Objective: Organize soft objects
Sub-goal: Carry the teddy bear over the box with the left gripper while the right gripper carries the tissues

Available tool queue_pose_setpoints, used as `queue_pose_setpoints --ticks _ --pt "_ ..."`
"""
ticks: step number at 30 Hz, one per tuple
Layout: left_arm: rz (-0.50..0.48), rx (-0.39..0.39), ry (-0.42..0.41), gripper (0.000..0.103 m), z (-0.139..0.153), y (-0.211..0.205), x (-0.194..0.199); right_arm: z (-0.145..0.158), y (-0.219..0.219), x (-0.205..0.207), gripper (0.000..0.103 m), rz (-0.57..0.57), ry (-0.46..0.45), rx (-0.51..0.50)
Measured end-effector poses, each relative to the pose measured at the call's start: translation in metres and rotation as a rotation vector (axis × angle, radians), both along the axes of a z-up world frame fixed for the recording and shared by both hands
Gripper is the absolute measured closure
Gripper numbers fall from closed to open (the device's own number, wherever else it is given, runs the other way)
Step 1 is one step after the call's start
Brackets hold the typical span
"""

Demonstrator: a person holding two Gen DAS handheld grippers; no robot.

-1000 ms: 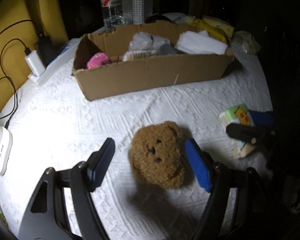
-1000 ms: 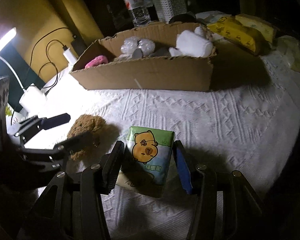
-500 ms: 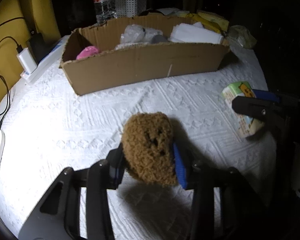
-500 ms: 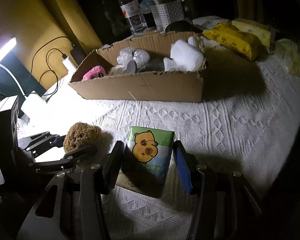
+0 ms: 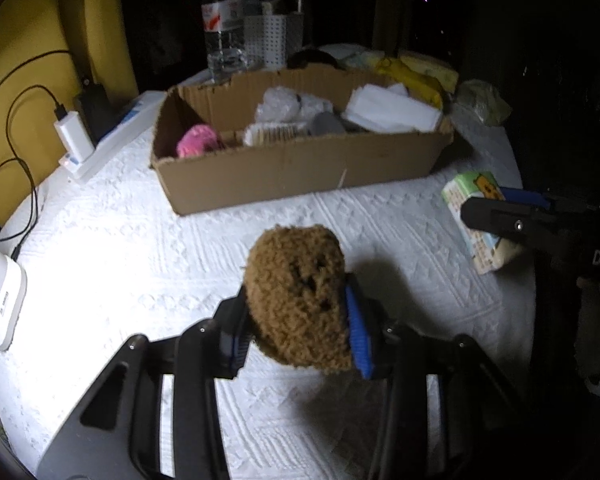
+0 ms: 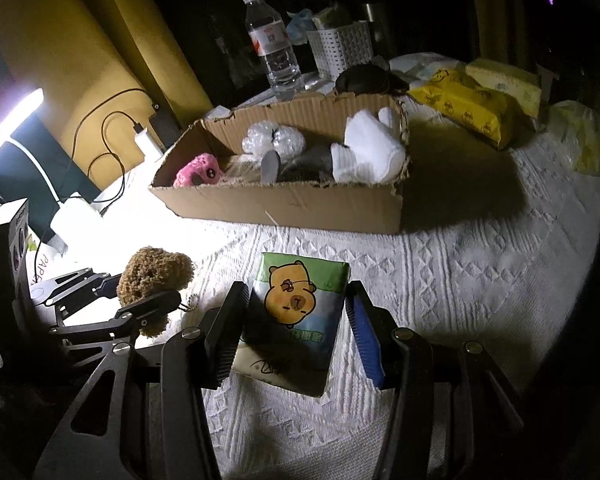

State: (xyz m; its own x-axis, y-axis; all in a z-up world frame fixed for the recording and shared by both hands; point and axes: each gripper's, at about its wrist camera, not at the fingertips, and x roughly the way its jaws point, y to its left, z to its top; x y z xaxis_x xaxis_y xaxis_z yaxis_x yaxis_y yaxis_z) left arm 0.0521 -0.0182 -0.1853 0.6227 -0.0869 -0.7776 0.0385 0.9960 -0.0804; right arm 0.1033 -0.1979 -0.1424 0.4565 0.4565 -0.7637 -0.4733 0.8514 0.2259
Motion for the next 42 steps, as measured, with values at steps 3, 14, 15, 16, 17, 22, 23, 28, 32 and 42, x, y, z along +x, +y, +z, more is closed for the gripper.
queue_pose_setpoints --ticks 3,14,15,16,17,22,23,28,32,42 --pt "0.015 -0.008 -0.014 0.061 0.005 0.002 0.001 0.004 -0.001 0.003 0.050 0.002 -0.008 0.004" --pt "0.077 -0.033 -0.074 0.061 0.023 0.011 0.012 0.022 -0.002 0.016 0.050 0.023 -0.049 0.010" --pt "0.090 -0.032 -0.086 0.061 0.026 0.012 0.014 0.024 -0.002 0.018 0.050 0.025 -0.053 0.010" --pt "0.098 -0.028 -0.095 0.061 0.027 0.013 0.015 0.026 -0.002 0.019 0.050 0.027 -0.058 0.011" --pt "0.108 -0.024 -0.104 0.060 0.029 0.014 0.016 0.027 -0.001 0.020 0.050 0.028 -0.061 0.012" --pt "0.130 -0.032 -0.132 0.060 0.037 0.019 0.027 0.033 -0.002 0.030 0.050 0.033 -0.075 0.021" --pt "0.133 -0.042 -0.134 0.060 0.039 0.020 0.029 0.034 -0.002 0.030 0.050 0.033 -0.077 0.022" --pt "0.126 -0.072 -0.137 0.060 0.047 0.022 0.041 0.039 -0.001 0.039 0.050 0.034 -0.089 0.028" --pt "0.122 -0.078 -0.134 0.060 0.049 0.021 0.050 0.040 0.001 0.049 0.050 0.036 -0.093 0.026" --pt "0.134 -0.081 -0.141 0.060 0.052 0.031 0.074 0.040 0.008 0.071 0.050 0.042 -0.101 0.022"
